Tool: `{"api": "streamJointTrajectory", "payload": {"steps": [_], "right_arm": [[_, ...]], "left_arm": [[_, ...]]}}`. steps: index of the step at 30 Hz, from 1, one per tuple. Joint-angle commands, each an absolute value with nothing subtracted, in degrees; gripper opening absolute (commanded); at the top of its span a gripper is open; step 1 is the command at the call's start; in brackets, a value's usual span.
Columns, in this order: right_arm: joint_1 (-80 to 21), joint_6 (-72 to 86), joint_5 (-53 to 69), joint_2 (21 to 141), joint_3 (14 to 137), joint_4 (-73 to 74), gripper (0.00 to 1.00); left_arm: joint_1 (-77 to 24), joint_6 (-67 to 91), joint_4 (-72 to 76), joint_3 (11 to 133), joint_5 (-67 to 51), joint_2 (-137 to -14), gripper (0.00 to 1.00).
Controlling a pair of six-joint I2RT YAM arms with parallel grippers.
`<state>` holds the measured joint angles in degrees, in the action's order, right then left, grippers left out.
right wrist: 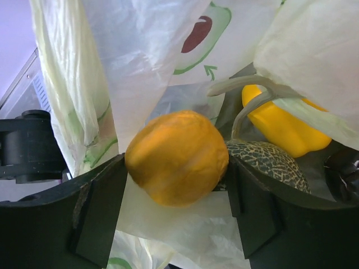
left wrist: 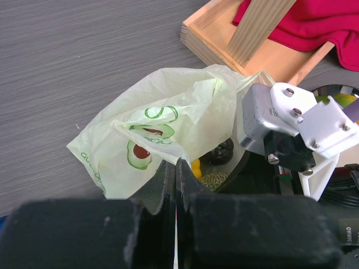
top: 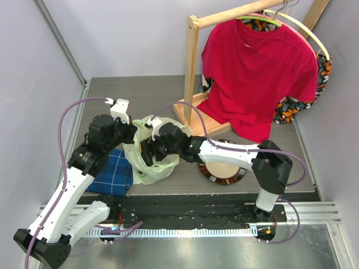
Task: Place the fruits into the plastic bag
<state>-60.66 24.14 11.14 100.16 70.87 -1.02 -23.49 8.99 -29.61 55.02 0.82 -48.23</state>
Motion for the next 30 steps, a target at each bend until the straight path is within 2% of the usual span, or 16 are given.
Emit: {"api": "streamJointTrajectory", "payload": {"steps": [1, 11, 22, 30], "right_arm": [[-61.4, 21.7, 11.7, 99.2, 73.3, -0.4, 0.82], [-61.4, 20.0, 9.7, 96.2, 73.7, 1.6, 0.93], [-61.3, 18.8, 0.3, 88.3, 69.6, 0.7, 0.91], [-60.6, 15.4, -10.9, 74.7, 61.7, -1.9, 0.92]], "left_arm": [[-23.4, 9.5, -27.4, 55.5, 0.4, -47.7, 0.00], [-23.4, 9.6, -27.3, 55.5, 0.4, -47.7, 0.00], [-23.4, 9.6, -27.2, 55.5, 0.3, -47.5, 0.00], [-23.4, 9.6, -27.4, 55.4, 0.4, -47.4, 0.00]]}}
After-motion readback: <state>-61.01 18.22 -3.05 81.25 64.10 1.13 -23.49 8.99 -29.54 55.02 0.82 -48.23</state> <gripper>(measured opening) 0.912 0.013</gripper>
